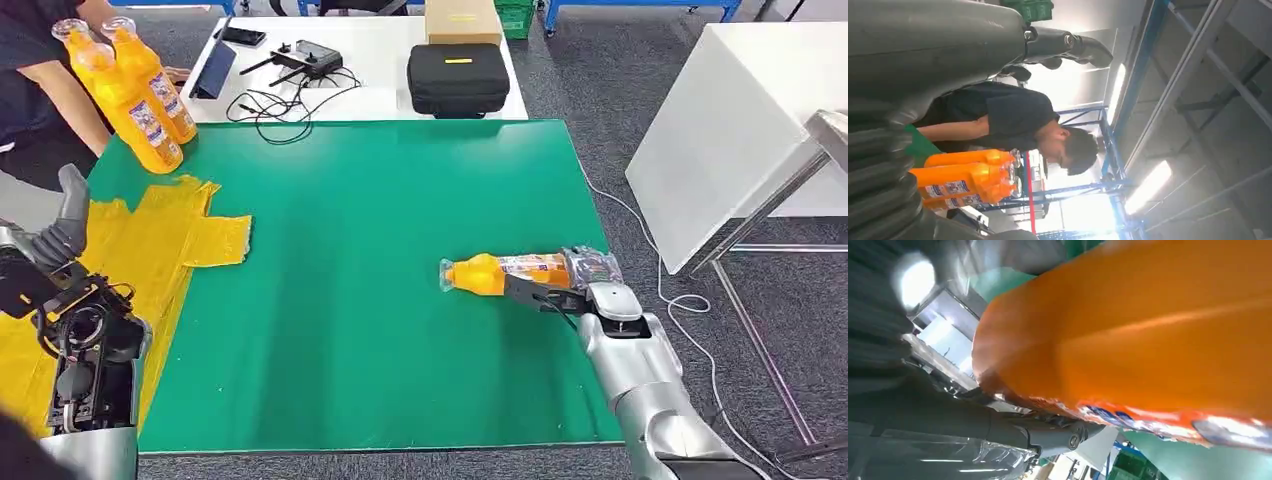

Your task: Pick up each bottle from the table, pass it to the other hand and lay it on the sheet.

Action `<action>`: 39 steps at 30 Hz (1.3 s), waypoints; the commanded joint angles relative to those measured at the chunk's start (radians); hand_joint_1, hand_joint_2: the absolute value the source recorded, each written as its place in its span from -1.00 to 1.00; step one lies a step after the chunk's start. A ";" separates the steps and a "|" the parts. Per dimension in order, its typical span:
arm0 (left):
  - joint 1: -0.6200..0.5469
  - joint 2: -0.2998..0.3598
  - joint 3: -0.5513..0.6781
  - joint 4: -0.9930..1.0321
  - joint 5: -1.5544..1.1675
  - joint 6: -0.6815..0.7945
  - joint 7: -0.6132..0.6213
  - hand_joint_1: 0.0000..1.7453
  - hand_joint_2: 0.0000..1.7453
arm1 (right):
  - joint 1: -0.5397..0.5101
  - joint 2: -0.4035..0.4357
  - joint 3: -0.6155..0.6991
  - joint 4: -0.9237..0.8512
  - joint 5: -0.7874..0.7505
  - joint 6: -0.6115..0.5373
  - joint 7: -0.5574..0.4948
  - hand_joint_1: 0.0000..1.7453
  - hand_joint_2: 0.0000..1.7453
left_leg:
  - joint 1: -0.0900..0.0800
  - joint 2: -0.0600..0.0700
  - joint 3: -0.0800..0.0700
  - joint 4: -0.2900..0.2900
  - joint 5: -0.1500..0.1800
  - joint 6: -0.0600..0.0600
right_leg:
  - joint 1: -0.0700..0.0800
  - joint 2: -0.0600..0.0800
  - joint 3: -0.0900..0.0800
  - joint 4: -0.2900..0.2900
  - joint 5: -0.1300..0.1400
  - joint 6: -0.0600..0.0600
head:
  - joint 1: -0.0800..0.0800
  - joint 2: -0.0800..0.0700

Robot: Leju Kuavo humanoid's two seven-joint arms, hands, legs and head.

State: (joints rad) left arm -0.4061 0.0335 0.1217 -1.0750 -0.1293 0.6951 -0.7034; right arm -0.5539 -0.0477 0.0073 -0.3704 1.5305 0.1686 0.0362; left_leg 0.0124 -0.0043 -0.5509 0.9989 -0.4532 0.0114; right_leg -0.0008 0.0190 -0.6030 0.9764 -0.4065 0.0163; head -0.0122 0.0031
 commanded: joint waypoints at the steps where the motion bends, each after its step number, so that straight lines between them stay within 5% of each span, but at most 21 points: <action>1: -0.060 0.022 -0.046 0.086 0.022 -0.005 0.005 -1.00 1.00 | 0.038 -0.019 0.042 0.092 0.003 0.045 -0.035 1.00 1.00 | 0.001 -0.005 0.003 -0.002 0.001 0.000 | 0.002 -0.007 0.005 -0.003 -0.001 0.000 | 0.000 0.000; 3: -0.057 0.027 -0.052 0.084 0.030 -0.002 0.005 -1.00 1.00 | 0.038 -0.024 0.049 0.099 0.005 0.058 -0.040 1.00 1.00 | 0.001 -0.005 0.003 -0.002 0.000 0.000 | 0.002 -0.007 0.005 -0.003 -0.001 0.000 | 0.000 0.000; 4: -0.055 0.030 -0.054 0.079 0.034 -0.002 0.005 -1.00 1.00 | 0.035 -0.026 0.052 0.101 0.006 0.064 -0.040 -0.42 1.00 | 0.001 -0.004 0.003 -0.002 0.000 0.000 | 0.001 -0.005 0.005 -0.002 -0.001 0.000 | 0.000 0.000; 5: -0.052 0.031 -0.053 0.077 0.038 0.000 0.005 -1.00 1.00 | 0.035 -0.028 0.057 0.103 0.008 0.065 -0.040 -1.00 1.00 | 0.001 -0.005 0.004 -0.003 0.001 0.000 | 0.001 -0.007 0.006 -0.004 -0.001 0.000 | 0.000 0.000; 32: -0.048 0.048 -0.045 0.064 0.051 -0.001 0.005 -1.00 1.00 | 0.008 -0.039 0.079 0.119 -0.005 0.122 -0.071 -1.00 1.00 | 0.001 -0.003 0.007 -0.002 0.000 0.000 | 0.001 -0.003 0.009 -0.003 0.000 0.000 | 0.000 0.000; 33: -0.053 0.049 -0.047 0.066 0.053 -0.003 0.005 -1.00 1.00 | 0.008 -0.039 0.079 0.118 -0.009 0.121 -0.075 0.60 1.00 | 0.001 -0.002 0.007 -0.001 -0.001 0.000 | 0.001 -0.002 0.009 -0.002 -0.001 0.000 | 0.000 0.000; 34: -0.056 0.048 -0.047 0.071 0.052 -0.001 0.005 -1.00 1.00 | 0.008 -0.039 0.077 0.119 -0.012 0.124 -0.074 0.96 1.00 | 0.001 -0.003 0.007 -0.002 0.000 0.000 | 0.001 -0.003 0.009 -0.002 0.000 0.000 | 0.000 0.000; 39: -0.069 0.048 -0.053 0.079 0.053 0.000 0.005 -1.00 1.00 | 0.006 -0.037 0.084 0.119 -0.021 0.128 -0.076 1.00 1.00 | 0.001 -0.002 0.007 -0.001 0.000 0.000 | 0.001 -0.002 0.008 -0.002 0.000 0.000 | 0.000 0.000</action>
State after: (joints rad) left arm -0.4235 0.0782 0.0896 -1.0613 -0.0809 0.6954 -0.7034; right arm -0.5845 -0.0839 0.0553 -0.3315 1.5179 0.2636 -0.0336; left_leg 0.0123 -0.0038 -0.5440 0.9988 -0.4538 0.0112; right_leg -0.0009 0.0209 -0.5965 0.9760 -0.4066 0.0162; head -0.0118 0.0031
